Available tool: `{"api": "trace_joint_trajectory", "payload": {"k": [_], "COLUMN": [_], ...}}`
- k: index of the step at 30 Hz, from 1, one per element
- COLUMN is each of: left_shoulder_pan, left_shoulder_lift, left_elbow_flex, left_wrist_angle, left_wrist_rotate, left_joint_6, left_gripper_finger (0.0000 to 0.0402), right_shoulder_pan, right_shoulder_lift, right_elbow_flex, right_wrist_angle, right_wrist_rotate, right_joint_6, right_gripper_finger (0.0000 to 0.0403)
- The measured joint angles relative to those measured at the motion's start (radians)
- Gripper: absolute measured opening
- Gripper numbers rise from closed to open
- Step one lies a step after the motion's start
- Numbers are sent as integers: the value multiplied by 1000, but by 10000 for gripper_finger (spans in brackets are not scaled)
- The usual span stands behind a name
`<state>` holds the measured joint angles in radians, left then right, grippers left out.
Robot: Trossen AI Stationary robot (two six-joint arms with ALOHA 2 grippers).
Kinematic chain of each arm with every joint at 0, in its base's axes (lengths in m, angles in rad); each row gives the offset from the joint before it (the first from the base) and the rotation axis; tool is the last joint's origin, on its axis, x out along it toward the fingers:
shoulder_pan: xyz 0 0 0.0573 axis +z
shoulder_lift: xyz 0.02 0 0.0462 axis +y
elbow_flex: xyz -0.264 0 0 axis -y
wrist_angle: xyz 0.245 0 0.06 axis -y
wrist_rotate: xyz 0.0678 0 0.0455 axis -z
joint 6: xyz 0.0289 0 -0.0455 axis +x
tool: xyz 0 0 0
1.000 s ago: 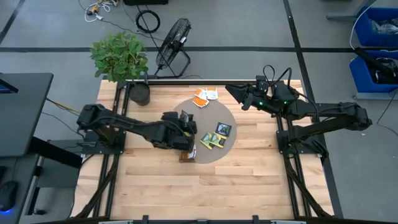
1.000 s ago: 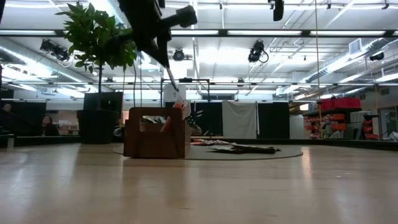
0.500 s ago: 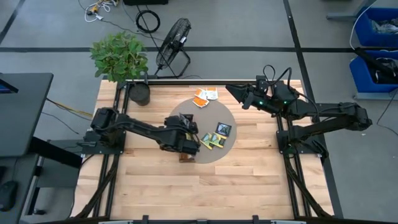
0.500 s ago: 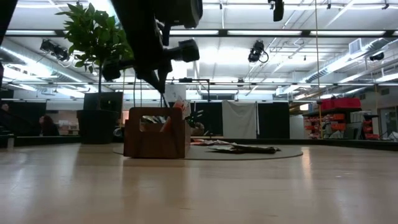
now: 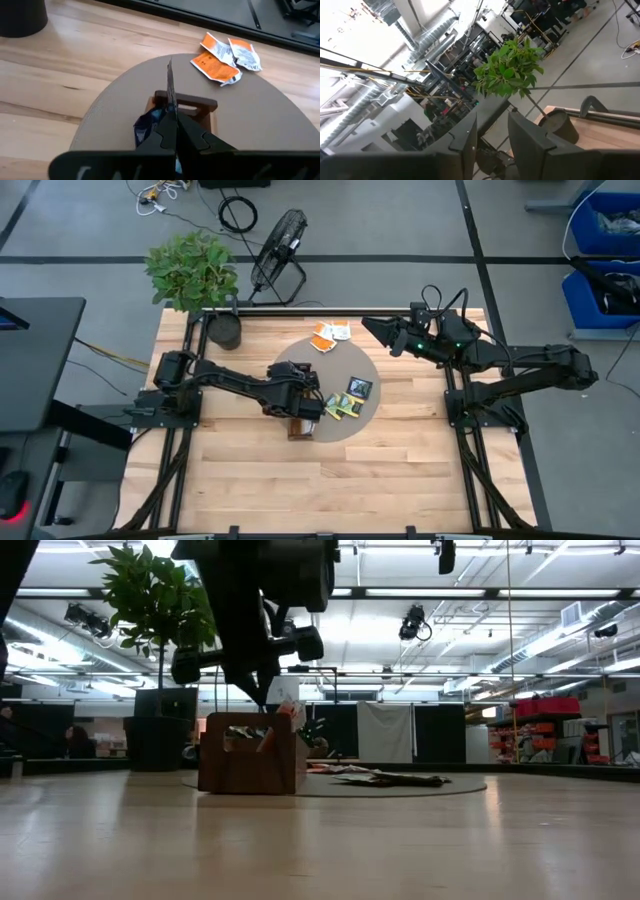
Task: Pick & Place Tea
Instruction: Put the violet tea bag into the top section of the wooden organizer
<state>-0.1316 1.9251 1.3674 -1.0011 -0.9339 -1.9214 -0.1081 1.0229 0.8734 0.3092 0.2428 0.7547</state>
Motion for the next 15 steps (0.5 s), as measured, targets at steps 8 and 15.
{"api": "trace_joint_trajectory", "payload": {"k": [8,15], "left_shoulder_pan": [-4,-11], "left_shoulder_lift": [5,5], "left_elbow_flex": [0,0], "left_wrist_angle": [42,101], "left_wrist_rotate": [-14,-11], "left_joint_6": [19,126], "left_gripper_finger": [2,2], "right_shoulder_pan": [0,0], "right_shoulder_lift": [0,0], "right_elbow_flex": [0,0], "right_wrist_angle": [-3,-5], "right_wrist_rotate": [0,0], "right_joint_6": [14,14], "right_gripper_finger": [118,118]}}
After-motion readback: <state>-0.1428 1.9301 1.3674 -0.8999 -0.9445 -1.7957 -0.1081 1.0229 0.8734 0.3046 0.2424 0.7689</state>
